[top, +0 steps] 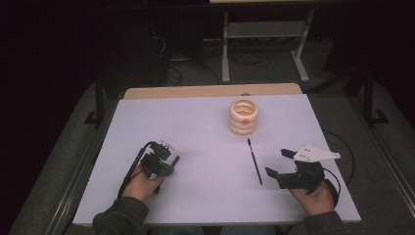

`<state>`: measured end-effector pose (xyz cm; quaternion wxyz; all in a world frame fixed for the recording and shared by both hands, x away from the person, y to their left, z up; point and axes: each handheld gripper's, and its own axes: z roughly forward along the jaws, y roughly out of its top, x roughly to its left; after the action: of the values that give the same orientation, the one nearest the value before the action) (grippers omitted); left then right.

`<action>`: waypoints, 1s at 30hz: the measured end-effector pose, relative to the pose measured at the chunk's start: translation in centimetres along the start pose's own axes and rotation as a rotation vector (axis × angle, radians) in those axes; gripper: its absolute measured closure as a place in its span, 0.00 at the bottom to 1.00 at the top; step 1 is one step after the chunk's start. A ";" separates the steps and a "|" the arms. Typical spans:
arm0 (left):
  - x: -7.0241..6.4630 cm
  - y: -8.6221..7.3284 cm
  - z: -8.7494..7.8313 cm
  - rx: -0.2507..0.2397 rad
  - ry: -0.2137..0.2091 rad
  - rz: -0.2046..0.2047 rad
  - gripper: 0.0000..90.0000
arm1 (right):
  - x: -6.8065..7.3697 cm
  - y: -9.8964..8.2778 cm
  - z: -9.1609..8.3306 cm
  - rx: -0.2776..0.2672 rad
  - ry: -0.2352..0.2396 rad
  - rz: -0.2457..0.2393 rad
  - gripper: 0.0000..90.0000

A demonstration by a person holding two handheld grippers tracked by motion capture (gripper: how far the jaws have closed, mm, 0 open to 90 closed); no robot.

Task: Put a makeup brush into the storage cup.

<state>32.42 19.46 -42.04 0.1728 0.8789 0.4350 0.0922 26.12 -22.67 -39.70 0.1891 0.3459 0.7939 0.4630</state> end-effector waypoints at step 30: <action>-0.5 1.0 -4.1 -0.047 -0.120 0.169 0.89 | 2.1 3.2 0.9 0.038 0.153 -0.097 0.20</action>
<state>31.57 19.45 -37.88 0.2108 0.9120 0.3461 0.0636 26.44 -19.58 -37.31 0.1435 0.2744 0.8304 0.4631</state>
